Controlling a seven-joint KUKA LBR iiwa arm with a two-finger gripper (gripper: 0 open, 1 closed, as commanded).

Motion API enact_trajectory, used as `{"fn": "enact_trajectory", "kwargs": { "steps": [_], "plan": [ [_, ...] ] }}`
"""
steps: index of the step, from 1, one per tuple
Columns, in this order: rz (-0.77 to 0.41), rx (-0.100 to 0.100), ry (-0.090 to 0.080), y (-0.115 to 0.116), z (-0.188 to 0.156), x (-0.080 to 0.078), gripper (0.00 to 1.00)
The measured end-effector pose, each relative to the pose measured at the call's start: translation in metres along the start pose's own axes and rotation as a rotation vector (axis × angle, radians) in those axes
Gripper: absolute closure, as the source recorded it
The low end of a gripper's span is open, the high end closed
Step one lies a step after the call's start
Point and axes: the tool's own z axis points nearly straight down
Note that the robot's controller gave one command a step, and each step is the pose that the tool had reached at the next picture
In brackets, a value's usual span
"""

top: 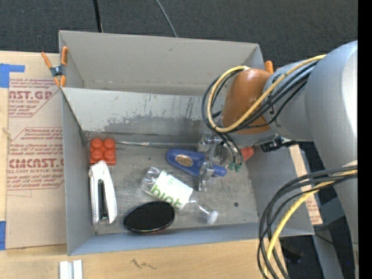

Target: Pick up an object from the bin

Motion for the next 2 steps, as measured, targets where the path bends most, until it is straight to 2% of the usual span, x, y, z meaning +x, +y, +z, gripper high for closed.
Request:
{"fn": "enact_trajectory", "kwargs": {
  "steps": [2],
  "plan": [
    [0.002,0.000,-0.002,0.000,-0.020,0.001,1.00]
  ]
}}
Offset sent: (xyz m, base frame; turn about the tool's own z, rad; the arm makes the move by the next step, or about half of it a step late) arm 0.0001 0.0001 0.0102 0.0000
